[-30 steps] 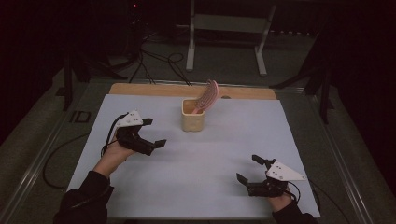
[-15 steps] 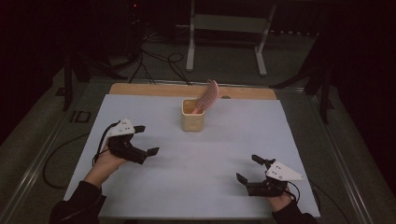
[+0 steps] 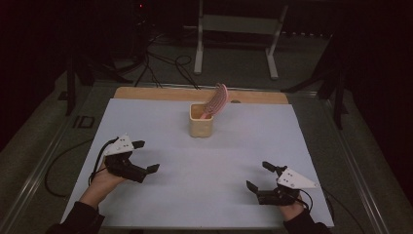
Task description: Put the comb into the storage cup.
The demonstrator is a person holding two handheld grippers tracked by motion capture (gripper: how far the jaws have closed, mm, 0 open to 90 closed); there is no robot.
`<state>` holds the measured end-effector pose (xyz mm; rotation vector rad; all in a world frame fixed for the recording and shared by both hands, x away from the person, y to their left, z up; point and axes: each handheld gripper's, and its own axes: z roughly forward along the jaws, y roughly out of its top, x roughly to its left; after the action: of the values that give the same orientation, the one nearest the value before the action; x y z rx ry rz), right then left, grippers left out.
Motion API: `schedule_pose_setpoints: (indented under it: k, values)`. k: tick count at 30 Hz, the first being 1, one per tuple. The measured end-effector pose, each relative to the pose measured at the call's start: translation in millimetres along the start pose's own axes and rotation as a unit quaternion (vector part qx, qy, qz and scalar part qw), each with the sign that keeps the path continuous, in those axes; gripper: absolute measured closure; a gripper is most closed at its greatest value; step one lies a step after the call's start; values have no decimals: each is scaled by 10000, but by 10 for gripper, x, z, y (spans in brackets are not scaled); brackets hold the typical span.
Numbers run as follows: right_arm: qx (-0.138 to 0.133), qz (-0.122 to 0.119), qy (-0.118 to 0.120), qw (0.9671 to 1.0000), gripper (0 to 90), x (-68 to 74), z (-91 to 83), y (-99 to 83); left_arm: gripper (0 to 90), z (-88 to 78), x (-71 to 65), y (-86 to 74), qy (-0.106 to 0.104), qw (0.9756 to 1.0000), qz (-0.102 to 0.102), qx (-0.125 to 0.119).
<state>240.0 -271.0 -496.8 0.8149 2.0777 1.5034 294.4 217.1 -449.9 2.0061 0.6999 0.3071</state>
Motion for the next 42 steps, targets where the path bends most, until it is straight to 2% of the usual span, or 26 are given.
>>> schedule_pose_setpoints:
  k: [10,13,24,31,42]
  values:
    - [4,6,-23,10000,102,-2,5,0,0,-85,-71,-210,40,9999,-98,62]
    - [30,-7,0,10000,102,5,12,-2,0,-106,-104,-285,116,9998,-124,50]
    - [30,-12,10,10000,102,3,14,-4,0,-158,-187,-466,170,9996,-199,114]
    - [36,-33,5,10000,102,3,13,-3,0,-202,-276,-575,333,9992,-131,179]
    - [43,-28,9,10000,102,5,15,-4,0,-292,-341,-780,475,9983,-236,258]
